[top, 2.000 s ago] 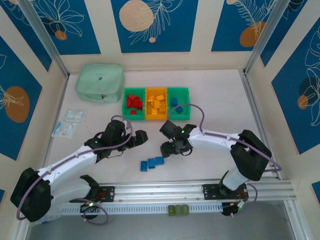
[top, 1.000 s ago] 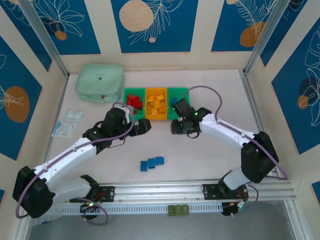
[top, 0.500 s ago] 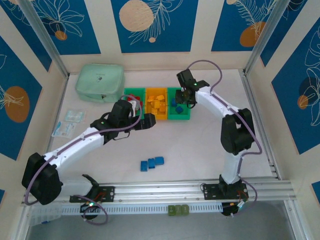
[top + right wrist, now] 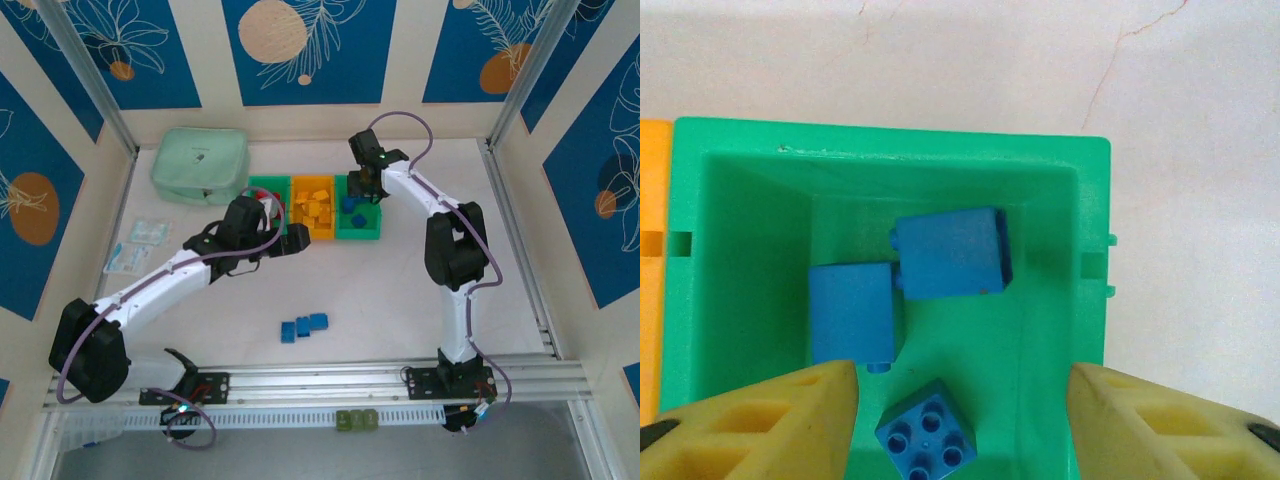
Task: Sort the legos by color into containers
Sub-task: Place the lego in the container, then pick up the lego from the bottom-center of the table.
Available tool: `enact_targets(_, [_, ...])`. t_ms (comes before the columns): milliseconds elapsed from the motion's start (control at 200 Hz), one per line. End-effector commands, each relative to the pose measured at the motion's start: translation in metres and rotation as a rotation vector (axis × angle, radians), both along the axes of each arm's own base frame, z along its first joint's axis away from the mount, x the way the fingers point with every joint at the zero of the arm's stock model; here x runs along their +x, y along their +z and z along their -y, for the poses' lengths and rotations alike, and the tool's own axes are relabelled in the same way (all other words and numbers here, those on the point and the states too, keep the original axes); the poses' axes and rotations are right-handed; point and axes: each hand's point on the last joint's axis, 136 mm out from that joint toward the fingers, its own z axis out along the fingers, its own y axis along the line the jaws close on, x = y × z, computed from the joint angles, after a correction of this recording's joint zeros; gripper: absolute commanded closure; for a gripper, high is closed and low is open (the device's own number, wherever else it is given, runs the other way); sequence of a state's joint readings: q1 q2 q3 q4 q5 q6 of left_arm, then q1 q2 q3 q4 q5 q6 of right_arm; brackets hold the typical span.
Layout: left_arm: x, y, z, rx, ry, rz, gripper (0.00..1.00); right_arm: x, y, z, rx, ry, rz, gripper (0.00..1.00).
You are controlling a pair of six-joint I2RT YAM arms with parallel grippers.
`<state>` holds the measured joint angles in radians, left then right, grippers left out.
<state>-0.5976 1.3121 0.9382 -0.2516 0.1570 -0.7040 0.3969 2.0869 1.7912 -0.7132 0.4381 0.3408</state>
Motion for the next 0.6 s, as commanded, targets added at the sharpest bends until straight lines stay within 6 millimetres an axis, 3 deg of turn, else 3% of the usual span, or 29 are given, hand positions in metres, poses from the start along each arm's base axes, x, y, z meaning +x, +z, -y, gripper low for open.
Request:
enact_targets(0, [0.004, 0.021, 0.000, -0.025, -0.014, 0.045, 0.00, -0.010, 0.029, -0.008, 0.008, 0.042, 0.038, 0.41])
enact_targets(300, [-0.010, 0.025, -0.018, -0.016, 0.004, 0.055, 0.01, -0.077, 0.048, -0.032, 0.119, 0.121, 0.023, 0.41])
enact_targets(595, [-0.038, 0.013, -0.039, 0.006, 0.017, 0.020, 0.01, -0.165, 0.038, -0.059, 0.099, 0.233, -0.036, 0.37])
